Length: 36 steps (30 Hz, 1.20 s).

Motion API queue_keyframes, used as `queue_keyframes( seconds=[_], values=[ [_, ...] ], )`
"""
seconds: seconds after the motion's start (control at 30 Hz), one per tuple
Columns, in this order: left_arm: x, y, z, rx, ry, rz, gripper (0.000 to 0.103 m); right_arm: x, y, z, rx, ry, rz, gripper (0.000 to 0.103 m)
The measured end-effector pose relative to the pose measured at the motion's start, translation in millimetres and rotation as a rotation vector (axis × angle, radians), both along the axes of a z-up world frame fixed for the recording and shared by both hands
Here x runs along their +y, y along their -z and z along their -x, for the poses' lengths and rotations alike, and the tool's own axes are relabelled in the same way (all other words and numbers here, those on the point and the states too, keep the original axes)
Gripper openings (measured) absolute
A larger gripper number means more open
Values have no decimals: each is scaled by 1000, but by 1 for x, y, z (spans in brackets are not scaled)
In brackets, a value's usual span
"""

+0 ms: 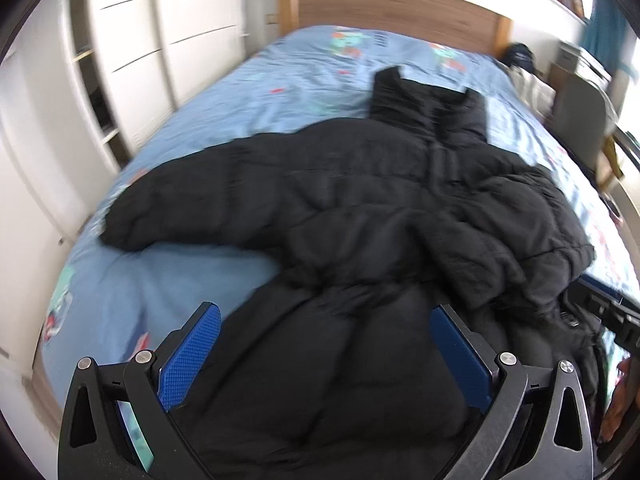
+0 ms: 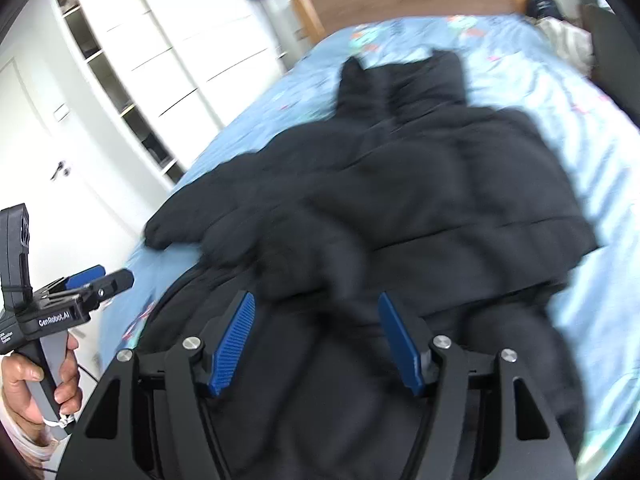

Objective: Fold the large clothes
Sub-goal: 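Move the left tool across the coat toward the other sleeve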

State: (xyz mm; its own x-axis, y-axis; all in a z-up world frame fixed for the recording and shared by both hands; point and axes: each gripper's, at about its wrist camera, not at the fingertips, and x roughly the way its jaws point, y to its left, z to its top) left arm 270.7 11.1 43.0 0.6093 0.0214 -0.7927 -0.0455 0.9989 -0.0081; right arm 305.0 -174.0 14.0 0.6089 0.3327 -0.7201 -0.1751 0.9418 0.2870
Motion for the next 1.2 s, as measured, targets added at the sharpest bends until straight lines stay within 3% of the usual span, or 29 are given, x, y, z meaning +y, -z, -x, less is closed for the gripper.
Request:
queue_keyframes(
  seconds=[0.2, 0.37, 0.57, 0.77, 1.0, 1.1, 1.2],
  values=[
    [-84, 12, -57, 19, 144, 42, 103, -57, -9, -30, -37, 121, 149, 64],
    [-142, 44, -112, 59, 213, 62, 103, -84, 7, -65, -25, 154, 162, 64],
    [-137, 98, -133, 115, 184, 74, 102, -104, 48, -84, 32, 147, 179, 64],
    [-122, 90, -120, 116, 189, 51, 103, -135, 55, -80, 62, 208, 219, 63],
    [-123, 59, -127, 23, 180, 50, 103, -123, 11, -89, -39, 189, 229, 63],
    [-131, 68, -142, 40, 151, 76, 103, -107, 6, -110, -54, 153, 209, 64],
    [-135, 89, -153, 77, 124, 97, 103, -99, 23, -133, -16, 148, 180, 64]
  ],
)
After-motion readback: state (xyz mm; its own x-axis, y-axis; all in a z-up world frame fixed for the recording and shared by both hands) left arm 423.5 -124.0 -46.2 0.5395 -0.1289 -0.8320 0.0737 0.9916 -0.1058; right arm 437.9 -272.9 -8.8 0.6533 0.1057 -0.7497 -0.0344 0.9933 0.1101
